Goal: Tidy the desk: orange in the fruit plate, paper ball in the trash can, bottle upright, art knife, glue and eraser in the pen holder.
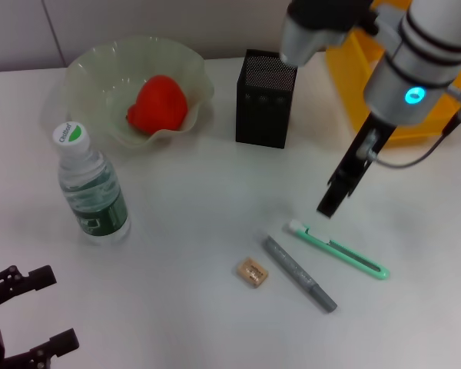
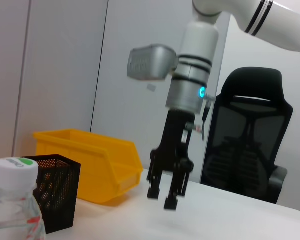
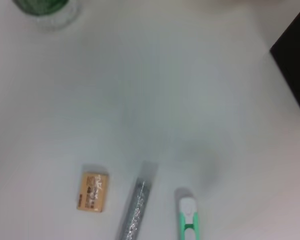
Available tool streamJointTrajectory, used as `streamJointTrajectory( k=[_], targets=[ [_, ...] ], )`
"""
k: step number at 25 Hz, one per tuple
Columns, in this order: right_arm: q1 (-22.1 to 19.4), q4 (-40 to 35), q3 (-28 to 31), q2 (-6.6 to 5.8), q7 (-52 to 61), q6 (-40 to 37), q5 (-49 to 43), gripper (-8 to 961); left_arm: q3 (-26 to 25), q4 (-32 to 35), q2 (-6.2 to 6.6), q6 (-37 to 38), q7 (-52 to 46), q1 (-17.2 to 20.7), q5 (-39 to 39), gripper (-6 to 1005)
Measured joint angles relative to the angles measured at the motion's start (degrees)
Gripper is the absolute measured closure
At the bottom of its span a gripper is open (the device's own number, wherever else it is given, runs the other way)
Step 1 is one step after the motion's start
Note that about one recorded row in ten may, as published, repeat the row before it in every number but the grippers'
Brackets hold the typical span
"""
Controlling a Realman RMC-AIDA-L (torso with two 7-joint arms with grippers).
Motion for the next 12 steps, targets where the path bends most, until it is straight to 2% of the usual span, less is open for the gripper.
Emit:
streamJointTrajectory(
  k=[12],
  targets=[
    [0.47,8.88,-10.88,0.22,1.32,10.09,4.50,361,-0.46,-1.21,-0.03,-0.71,0.59,-0.71,-0.08,155]
  ],
)
